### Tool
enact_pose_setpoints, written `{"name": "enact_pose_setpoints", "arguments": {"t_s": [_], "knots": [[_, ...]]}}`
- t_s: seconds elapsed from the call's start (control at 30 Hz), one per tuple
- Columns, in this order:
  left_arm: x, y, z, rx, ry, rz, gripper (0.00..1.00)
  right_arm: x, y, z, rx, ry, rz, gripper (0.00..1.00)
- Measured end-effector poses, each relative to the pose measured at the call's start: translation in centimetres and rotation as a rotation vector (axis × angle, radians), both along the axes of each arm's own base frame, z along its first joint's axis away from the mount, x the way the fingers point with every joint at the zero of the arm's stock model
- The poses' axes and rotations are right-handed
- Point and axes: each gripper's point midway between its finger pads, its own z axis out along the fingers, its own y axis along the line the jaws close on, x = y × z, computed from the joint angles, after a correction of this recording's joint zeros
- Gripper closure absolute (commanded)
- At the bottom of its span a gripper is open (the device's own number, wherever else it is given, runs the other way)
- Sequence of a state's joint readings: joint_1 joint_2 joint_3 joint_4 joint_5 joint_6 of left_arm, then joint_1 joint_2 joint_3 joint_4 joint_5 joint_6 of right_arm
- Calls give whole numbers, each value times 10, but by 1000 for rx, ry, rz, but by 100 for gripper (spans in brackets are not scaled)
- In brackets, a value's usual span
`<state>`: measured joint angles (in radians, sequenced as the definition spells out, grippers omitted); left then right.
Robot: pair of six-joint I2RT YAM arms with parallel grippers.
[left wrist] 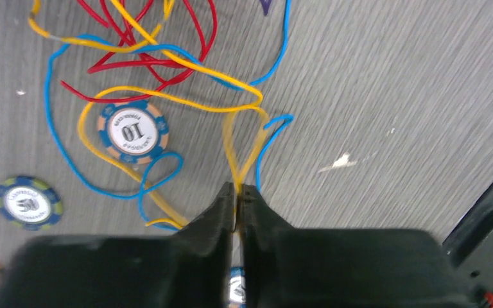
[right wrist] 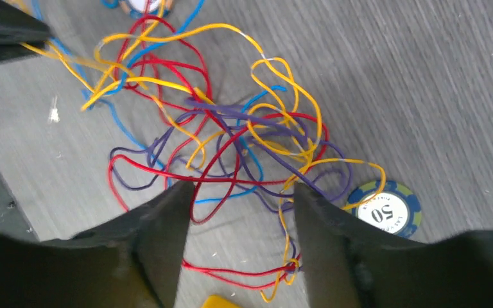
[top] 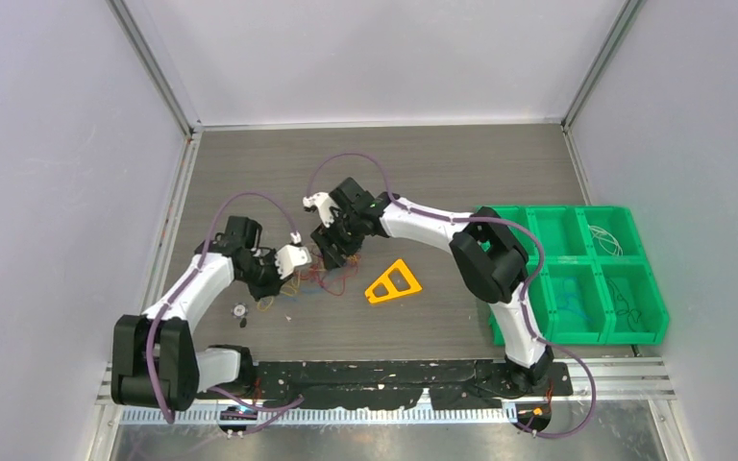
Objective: Untangle the cables
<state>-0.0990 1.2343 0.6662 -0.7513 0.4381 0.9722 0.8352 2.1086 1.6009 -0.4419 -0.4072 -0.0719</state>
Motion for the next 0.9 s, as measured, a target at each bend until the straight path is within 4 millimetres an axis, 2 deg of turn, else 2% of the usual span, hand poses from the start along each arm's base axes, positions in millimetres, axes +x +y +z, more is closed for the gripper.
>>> {"name": "enact_pose_setpoints", "arguments": {"t_s": [0.03,0.07,0.1,0.17,0.27,0.37,0.47,0.7,0.77,0.9], "knots": [[1,1,1,6,-6,2,100,2,1,-4,-13,-12,-3,60],[1,2,5,10,-13,6,100,5,0,-9,-34,-23,-16,66],[1,2,12,8,-29,8,100,8,-2,-14,-55,-38,-26,78],[6,0,39,-14,-93,24,100,11,-7,-21,-97,-62,-41,92],[21,-4,103,-89,-269,70,100,18,-17,-26,-142,-106,-57,95],[33,-5,188,-187,-488,151,100,20,-28,-33,-190,-140,-60,95],[38,-6,258,-287,-629,235,100,23,-40,-33,-228,-185,-56,95],[51,5,378,-483,-817,452,100,26,-56,-34,-282,-247,-36,95],[55,11,419,-536,-899,510,100,26,-57,-34,-287,-255,-32,95],[59,27,486,-622,-1031,611,100,27,-58,-34,-293,-267,-23,95]]}}
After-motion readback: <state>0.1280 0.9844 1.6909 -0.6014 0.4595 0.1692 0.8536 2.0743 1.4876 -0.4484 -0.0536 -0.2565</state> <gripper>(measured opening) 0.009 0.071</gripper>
